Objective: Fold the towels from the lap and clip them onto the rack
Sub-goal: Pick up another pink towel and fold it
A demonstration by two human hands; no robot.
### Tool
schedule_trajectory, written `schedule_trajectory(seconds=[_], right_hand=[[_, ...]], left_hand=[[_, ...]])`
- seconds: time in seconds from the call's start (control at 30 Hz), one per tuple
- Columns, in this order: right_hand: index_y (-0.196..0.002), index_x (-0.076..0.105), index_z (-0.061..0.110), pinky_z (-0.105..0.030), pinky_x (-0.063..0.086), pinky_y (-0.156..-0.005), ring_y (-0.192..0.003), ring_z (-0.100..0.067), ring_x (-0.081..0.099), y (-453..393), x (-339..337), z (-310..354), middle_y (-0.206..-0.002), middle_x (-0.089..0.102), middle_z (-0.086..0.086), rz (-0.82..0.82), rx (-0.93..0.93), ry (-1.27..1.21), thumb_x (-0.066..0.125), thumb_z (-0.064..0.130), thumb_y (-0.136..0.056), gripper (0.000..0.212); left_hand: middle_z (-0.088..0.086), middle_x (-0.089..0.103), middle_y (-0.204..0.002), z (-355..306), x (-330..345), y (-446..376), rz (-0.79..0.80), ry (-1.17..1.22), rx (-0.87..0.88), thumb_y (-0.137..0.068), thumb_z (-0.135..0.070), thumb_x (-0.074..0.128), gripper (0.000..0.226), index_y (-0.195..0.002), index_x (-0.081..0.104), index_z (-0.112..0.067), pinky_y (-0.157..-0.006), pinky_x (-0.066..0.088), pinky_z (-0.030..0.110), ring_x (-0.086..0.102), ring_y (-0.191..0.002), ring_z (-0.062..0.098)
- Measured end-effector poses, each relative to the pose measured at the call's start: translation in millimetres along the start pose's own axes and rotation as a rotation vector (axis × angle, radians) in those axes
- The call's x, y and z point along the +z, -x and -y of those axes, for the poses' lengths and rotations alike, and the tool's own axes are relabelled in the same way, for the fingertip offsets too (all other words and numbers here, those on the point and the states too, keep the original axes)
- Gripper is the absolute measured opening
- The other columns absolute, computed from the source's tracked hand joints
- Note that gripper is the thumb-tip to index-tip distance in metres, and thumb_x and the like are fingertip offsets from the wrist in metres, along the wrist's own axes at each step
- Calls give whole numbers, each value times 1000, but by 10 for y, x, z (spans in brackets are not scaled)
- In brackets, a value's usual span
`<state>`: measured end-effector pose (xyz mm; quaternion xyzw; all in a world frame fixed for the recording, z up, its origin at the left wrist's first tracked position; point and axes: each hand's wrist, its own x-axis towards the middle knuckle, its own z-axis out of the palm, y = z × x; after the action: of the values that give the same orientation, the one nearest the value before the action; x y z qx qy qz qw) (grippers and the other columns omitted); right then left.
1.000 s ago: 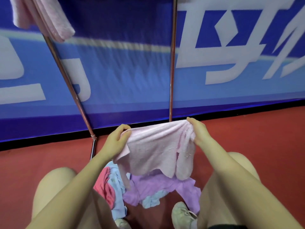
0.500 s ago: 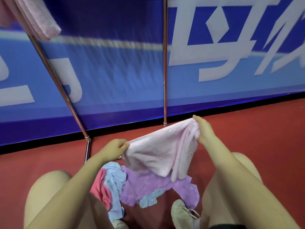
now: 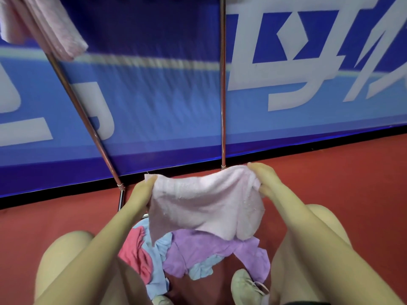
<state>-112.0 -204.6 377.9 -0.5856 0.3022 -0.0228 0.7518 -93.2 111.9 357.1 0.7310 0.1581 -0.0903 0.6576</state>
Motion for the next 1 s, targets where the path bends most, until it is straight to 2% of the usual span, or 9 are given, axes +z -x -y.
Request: schedule_trajectory(seconds=[0.1, 0.2, 0.3, 0.4, 0.5, 0.6, 0.7, 0.83, 1.0], right_hand=[[-75, 59, 12, -26, 43, -64, -66, -15, 50, 149, 202, -43, -72, 55, -5, 124, -79, 44, 54, 1, -91, 20], [-82, 68, 8, -23, 47, -65, -72, -15, 57, 328, 413, -43, -78, 64, -7, 254, -110, 13, 61, 0, -85, 11], [-86, 69, 3, -20, 49, -56, -70, -16, 59, 502, 641, -7, -77, 64, -8, 355, -114, -66, 62, 0, -84, 9], [-87, 70, 4, -21, 51, -63, -70, -15, 61, 650, 871, 21, -76, 66, -7, 463, -156, -132, 57, -1, -87, 13], [-90, 70, 5, -21, 50, -71, -72, -14, 61, 718, 1074, 3, -78, 67, -8, 534, -184, -120, 51, -5, -87, 22], [-97, 70, 8, -17, 48, -67, -65, -8, 60, 737, 1239, -18, -78, 68, -3, 508, -291, 109, 47, -7, -84, 30], [-93, 72, 10, -13, 49, -63, -55, -3, 59, 724, 1352, -49, -75, 69, 2, 467, -405, 292, 55, -2, -83, 23], [-73, 71, 13, -24, 48, -65, -57, -8, 56, 638, 1447, -143, -64, 65, 0, 449, -558, 475, 65, 9, -81, 10], [-66, 63, 9, -24, 37, -65, -65, -13, 46, 504, 1514, -210, -72, 48, -1, 469, -810, 704, 68, 17, -83, 19]], left_hand=[[10, 66, -85, -87, 114, 72, -37, 118, -26, -95, -31, 49, 26, -91, 64, -10, -71, 48, 30, 62, -77, 24], [11, 69, -94, -167, 238, 170, 19, 157, -21, -96, -32, 46, 32, -102, 65, -6, -75, 50, 30, 65, -86, 24], [5, 68, -89, -222, 370, 216, 79, 176, 44, -90, -36, 51, 30, -96, 65, -10, -77, 47, 31, 62, -81, 18], [-5, 55, -74, -292, 503, 238, 155, 234, 69, -97, -29, 45, 22, -79, 54, -18, -77, 42, 26, 51, -81, 13], [7, 66, -97, -335, 533, 279, 202, 330, 34, -102, -26, 41, 26, -97, 61, -10, -92, 48, 33, 61, -96, 22], [20, 66, -112, -313, 479, 271, 267, 454, 6, -102, -27, 37, 36, -111, 64, -4, -92, 49, 36, 64, -105, 28], [16, 69, -101, -299, 423, 226, 212, 442, 12, -102, -24, 39, 32, -104, 65, -4, -86, 49, 34, 65, -97, 27], [9, 70, -93, -252, 366, 203, 173, 341, -9, -100, -25, 47, 27, -98, 67, -7, -80, 49, 31, 67, -88, 19], [9, 67, -89, -220, 278, 185, 116, 327, -29, -94, -23, 50, 19, -86, 64, -13, -82, 47, 37, 63, -86, 22]])
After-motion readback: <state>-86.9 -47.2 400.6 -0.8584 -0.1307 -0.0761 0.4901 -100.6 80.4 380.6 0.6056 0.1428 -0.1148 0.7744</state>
